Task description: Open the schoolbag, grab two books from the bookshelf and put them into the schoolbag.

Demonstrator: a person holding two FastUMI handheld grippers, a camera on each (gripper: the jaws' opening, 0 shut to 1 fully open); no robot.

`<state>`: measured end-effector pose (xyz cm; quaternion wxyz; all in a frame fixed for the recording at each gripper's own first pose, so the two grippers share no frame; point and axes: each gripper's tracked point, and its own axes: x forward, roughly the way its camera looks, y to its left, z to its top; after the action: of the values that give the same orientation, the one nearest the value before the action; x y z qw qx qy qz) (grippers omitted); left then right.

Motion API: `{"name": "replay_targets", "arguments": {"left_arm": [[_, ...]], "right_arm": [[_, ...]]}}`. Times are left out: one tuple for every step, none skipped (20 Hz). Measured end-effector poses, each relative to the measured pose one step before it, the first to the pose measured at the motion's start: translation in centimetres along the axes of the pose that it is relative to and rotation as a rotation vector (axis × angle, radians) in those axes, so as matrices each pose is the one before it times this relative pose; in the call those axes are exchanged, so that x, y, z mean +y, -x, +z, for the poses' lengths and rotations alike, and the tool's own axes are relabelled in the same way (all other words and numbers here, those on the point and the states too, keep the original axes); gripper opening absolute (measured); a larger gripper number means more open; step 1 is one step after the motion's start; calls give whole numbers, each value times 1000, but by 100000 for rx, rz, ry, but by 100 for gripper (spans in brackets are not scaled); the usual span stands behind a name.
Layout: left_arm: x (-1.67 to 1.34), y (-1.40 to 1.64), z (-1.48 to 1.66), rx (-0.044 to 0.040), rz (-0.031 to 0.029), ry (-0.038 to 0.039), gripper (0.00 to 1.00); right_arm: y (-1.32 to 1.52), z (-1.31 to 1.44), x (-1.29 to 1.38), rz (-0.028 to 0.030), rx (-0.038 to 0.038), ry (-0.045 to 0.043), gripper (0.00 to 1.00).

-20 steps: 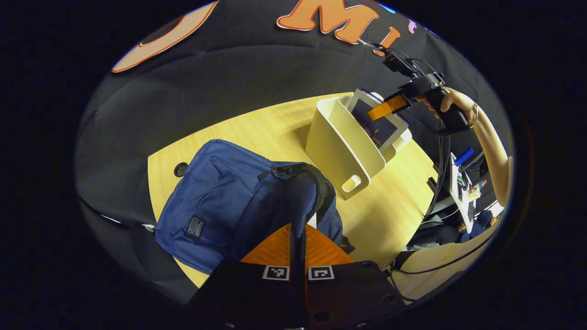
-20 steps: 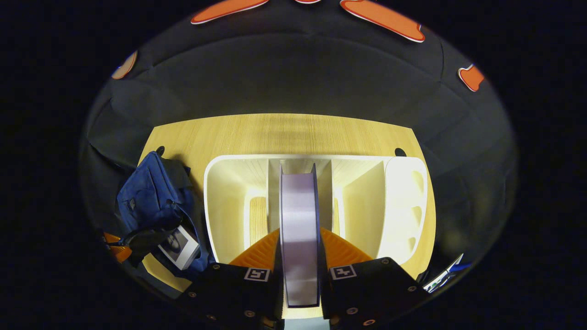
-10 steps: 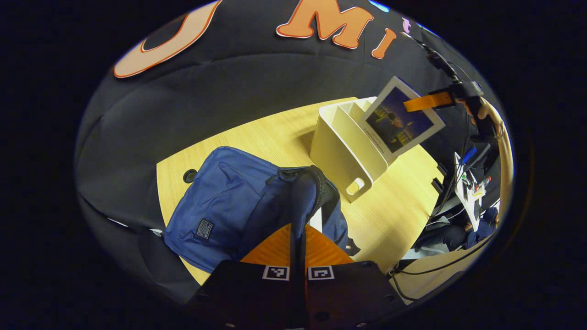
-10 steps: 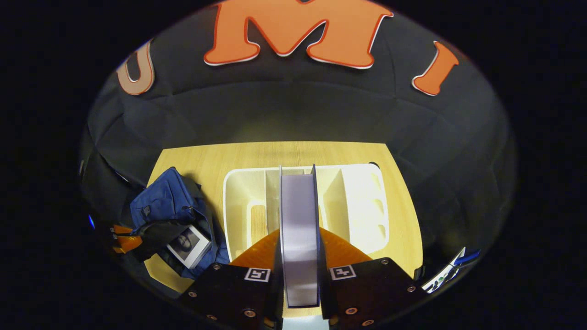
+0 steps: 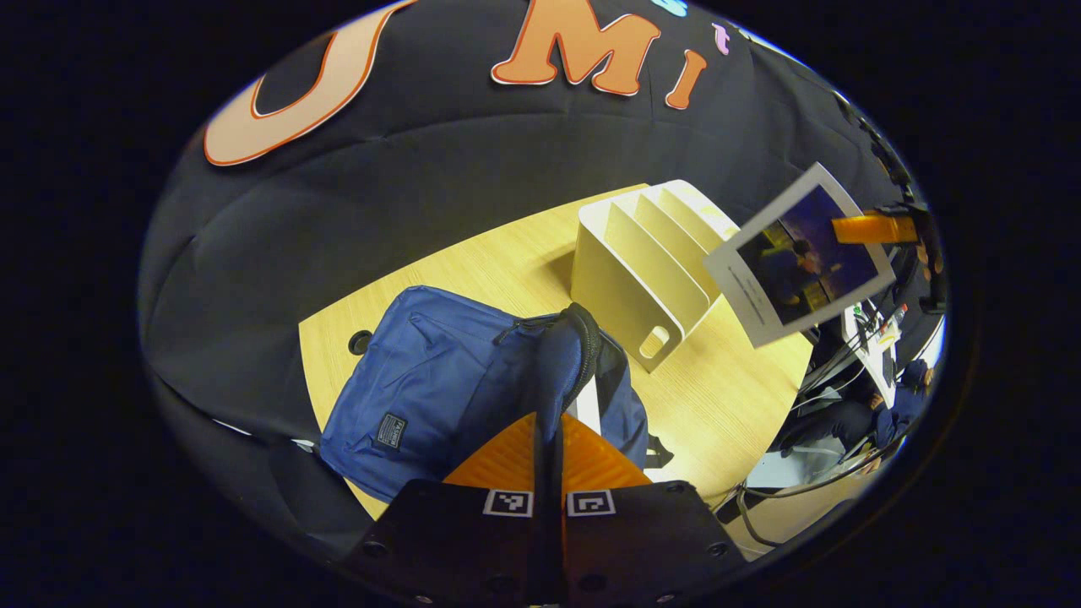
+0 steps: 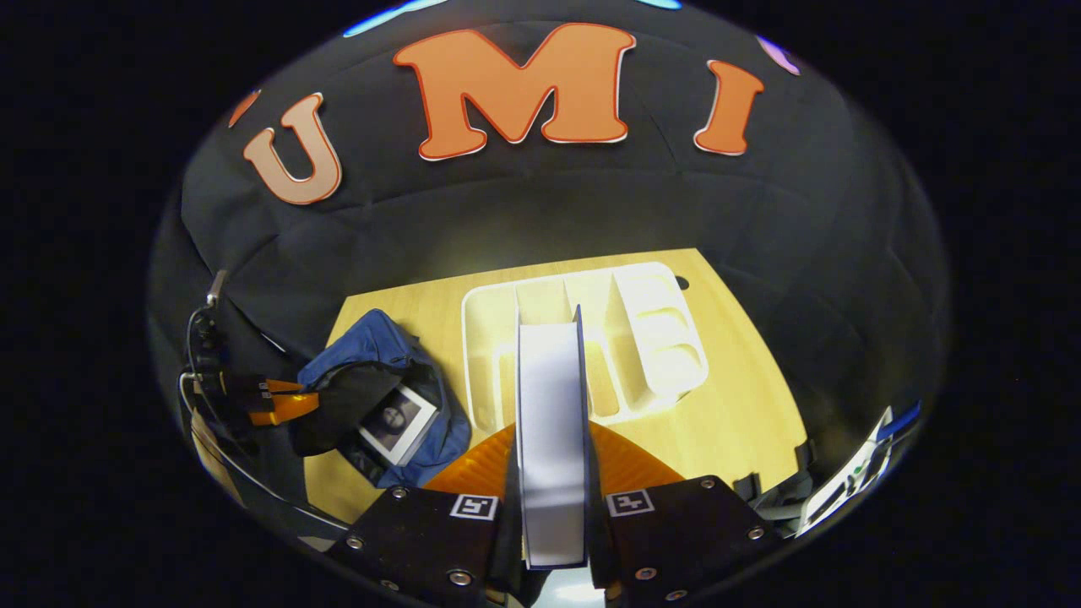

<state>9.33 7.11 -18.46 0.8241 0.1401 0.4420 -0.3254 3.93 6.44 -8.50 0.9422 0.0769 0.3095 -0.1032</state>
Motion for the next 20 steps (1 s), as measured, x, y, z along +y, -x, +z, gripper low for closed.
{"name": "replay_targets", "arguments": {"left_arm": [[-34,45,-12,15,-13,-76,1],[-117,3,-78,221,37,-780,1],[-108,77,-94,278,157,-799,1],[-128,-4,97,20,-61,-668,1],[-162,75,-2,235,-46,-574,1],[-165,59,39,362,108,-581,1],[-142,18,-73,213,160,-758,1],[-117,53,1,200,396,-667,1],[-292,68,-7,259,136,-565,1],[-243,9,12,394,53,-560,1],[-109,-63,-15,677,215,-702,1],[-174,-33,-11,593,120,-806,1],[-202,65,-76,222,366,-631,1],[-191,158,59,246,-15,-512,1],[-288,181,139,98,38,-285,1],[-103,93,65,229,5,-336,1],[-39,-90,-7,-17,289,-501,1],[18,94,190,79,475,-599,1],[-149,52,22,20,379,-373,1],[-35,158,112,-39,254,-133,1]], "right_arm": [[133,-1401,427,3004,1129,-2083,31],[-158,-1269,468,2690,1280,-2235,31],[-463,-1332,464,2518,1105,-3024,31],[-593,-1133,517,2488,1261,-3034,31],[-546,-980,575,2528,1183,-2722,31],[-711,-953,519,2865,540,-3174,31],[-865,-754,781,3539,656,-2800,31],[-858,-592,903,4096,689,-3252,31],[-880,-464,944,4374,398,-2703,31],[-939,-406,661,3754,726,-2677,31],[-1061,-436,693,3344,1426,-2213,31],[-916,-281,619,2946,1221,-2130,31],[-923,-101,559,2850,678,-1512,31],[-816,-194,481,2764,837,-1863,31],[-790,-6,484,2802,248,-2487,31],[-1196,259,381,2344,-340,-2402,31],[-1333,85,241,716,-509,-1865,31],[-1423,-63,161,449,-244,-27,30],[-1426,6,345,1024,-531,-688,31],[-1267,-27,767,2801,-613,-1483,31]]}}
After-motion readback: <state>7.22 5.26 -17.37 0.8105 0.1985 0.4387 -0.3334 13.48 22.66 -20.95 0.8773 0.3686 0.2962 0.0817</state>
